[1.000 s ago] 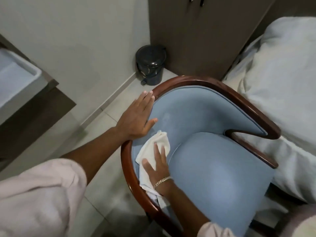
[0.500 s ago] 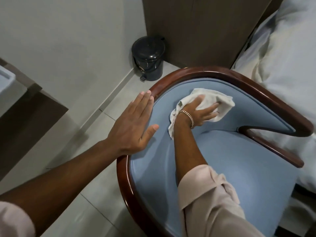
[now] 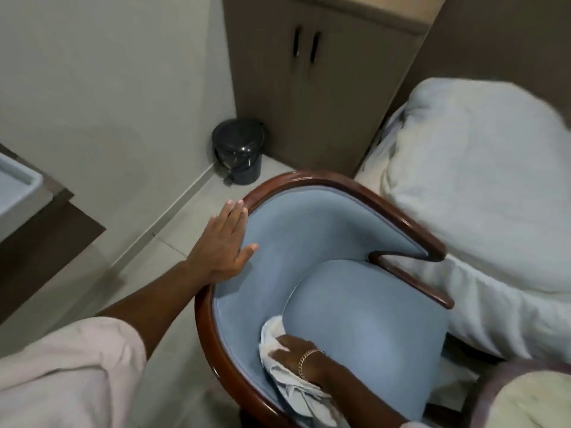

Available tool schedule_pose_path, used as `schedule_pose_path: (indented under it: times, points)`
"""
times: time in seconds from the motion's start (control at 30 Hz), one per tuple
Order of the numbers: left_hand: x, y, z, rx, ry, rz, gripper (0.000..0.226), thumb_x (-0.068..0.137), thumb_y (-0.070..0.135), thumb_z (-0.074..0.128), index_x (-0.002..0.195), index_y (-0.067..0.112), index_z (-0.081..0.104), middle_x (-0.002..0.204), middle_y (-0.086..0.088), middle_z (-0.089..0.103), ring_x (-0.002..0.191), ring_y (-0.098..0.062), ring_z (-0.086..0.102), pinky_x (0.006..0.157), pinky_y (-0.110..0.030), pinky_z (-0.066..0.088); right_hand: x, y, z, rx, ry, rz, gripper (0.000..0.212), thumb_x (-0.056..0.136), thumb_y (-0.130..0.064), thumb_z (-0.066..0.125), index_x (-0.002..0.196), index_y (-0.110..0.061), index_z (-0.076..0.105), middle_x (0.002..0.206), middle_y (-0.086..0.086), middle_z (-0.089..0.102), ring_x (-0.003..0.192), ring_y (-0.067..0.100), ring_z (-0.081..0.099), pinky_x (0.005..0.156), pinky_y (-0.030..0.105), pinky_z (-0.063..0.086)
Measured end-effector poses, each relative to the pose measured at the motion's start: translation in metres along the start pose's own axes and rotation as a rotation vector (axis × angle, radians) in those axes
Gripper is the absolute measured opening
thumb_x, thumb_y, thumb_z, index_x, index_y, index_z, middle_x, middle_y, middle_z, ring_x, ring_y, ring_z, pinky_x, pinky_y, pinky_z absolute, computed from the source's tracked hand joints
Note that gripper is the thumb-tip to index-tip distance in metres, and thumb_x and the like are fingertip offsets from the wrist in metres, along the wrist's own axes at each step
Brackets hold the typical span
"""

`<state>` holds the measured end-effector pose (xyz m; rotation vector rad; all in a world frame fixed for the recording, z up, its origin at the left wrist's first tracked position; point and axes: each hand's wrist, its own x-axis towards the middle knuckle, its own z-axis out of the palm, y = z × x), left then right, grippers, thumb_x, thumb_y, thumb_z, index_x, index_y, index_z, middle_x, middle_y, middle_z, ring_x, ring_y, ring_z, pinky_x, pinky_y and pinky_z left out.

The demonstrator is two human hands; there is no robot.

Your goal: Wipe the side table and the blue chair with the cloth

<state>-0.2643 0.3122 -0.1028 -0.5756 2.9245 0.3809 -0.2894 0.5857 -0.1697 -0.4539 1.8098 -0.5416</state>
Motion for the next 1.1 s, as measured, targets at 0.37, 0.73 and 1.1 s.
schedule_pose_path:
  times: [0.37, 0.73, 1.1]
  points:
    - [-0.101, -0.088, -0.093, -1.850, 0.097, -0.502, 0.065, 0.085, 0.070, 0.052, 0.122, 0.021, 0.073, 0.128, -0.014, 0.072, 0.120, -0.033, 0.066, 0.107, -0.050, 0.049, -0.012, -0.291, 0.007, -0.092, 0.367, -0.637, 0.048, 0.090, -0.055, 0.056, 0.136, -0.041, 0.056, 0.139, -0.010, 0.061, 0.127, 0.011, 0.055, 0.111, 0.032, 0.042]
    - [-0.156, -0.361, -0.164, -1.768, 0.901, -1.042, 0.030, 0.088, 0.021, 0.069, 0.116, 0.015, 0.060, 0.112, -0.009, 0.072, 0.103, -0.033, 0.068, 0.078, -0.039, 0.056, 0.148, -0.567, 0.157, 0.089, 0.174, -0.676, 0.045, 0.076, -0.019, 0.081, 0.113, -0.035, 0.060, 0.092, -0.014, 0.062, 0.084, 0.002, 0.059, 0.068, 0.014, 0.046]
    - [-0.116, -0.381, -0.104, -0.492, 0.668, -0.942, 0.087, 0.090, 0.028, 0.061, 0.156, -0.005, 0.014, 0.165, -0.027, 0.022, 0.154, -0.041, 0.022, 0.124, -0.045, 0.025, 0.185, -0.565, 0.185, -0.513, 0.666, -1.019, 0.017, 0.081, -0.010, 0.066, 0.094, -0.011, 0.075, 0.105, 0.009, 0.074, 0.097, 0.030, 0.068, 0.084, 0.034, 0.055]
